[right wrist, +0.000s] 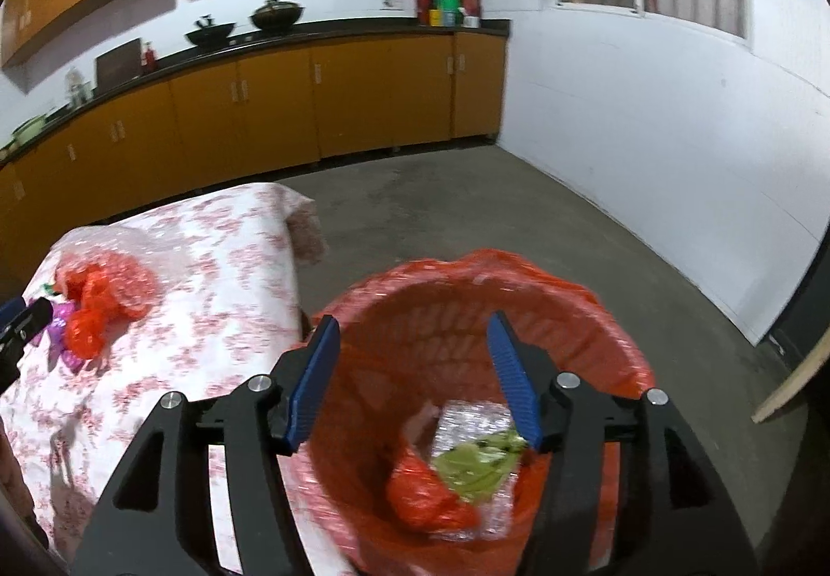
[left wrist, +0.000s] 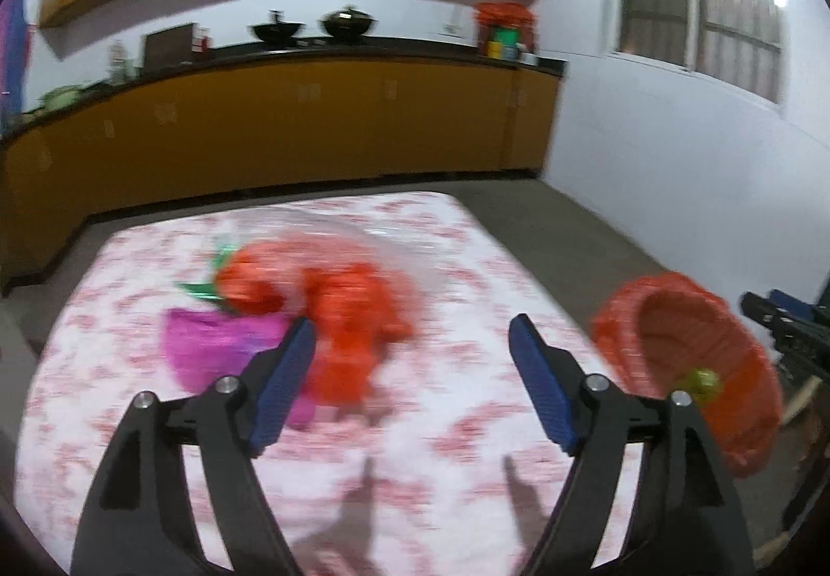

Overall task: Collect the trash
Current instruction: 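Move both open tools back toward the bags on the table, then grasp the pink-purple bag with the left tool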

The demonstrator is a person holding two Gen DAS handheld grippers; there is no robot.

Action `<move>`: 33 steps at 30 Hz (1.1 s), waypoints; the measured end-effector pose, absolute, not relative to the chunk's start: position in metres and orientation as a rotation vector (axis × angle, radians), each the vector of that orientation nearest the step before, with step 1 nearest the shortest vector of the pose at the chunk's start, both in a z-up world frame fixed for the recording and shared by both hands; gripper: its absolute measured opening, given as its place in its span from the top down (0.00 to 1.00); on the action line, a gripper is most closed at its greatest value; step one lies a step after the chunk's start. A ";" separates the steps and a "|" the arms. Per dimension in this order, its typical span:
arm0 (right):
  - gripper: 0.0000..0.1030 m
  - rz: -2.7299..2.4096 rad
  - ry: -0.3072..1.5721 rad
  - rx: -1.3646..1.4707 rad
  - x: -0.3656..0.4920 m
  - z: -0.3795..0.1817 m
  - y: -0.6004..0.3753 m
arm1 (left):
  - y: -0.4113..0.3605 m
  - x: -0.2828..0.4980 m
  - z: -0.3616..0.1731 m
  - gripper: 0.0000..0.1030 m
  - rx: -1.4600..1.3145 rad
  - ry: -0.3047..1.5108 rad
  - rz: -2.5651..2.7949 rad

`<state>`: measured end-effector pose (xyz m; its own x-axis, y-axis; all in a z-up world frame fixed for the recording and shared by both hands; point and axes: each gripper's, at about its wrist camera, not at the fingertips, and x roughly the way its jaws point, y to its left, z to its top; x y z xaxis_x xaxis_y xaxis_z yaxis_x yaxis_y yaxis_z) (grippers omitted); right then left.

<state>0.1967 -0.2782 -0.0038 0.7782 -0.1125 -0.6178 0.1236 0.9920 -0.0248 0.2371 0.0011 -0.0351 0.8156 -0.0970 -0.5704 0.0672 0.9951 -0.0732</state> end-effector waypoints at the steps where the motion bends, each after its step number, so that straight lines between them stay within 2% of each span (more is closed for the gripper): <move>1: 0.39 -0.110 0.665 0.010 0.199 -0.005 -0.270 | 0.015 0.238 -0.037 0.22 -0.046 0.608 -0.040; 13: 0.39 0.015 0.669 0.001 0.218 -0.014 -0.201 | 0.083 0.277 -0.073 0.20 -0.077 0.728 0.189; 25: 0.39 0.083 0.680 -0.045 0.233 -0.021 -0.157 | 0.075 0.311 -0.089 0.21 -0.115 0.826 0.086; 26: 0.39 0.088 0.680 -0.049 0.234 -0.022 -0.153 | 0.074 0.313 -0.090 0.22 -0.120 0.832 0.079; 30: 0.39 0.106 0.677 -0.055 0.238 -0.023 -0.141 | 0.074 0.319 -0.096 0.40 -0.148 0.863 0.035; 33: 0.39 0.124 0.674 -0.055 0.240 -0.023 -0.130 | 0.075 0.319 -0.096 0.48 -0.145 0.853 0.028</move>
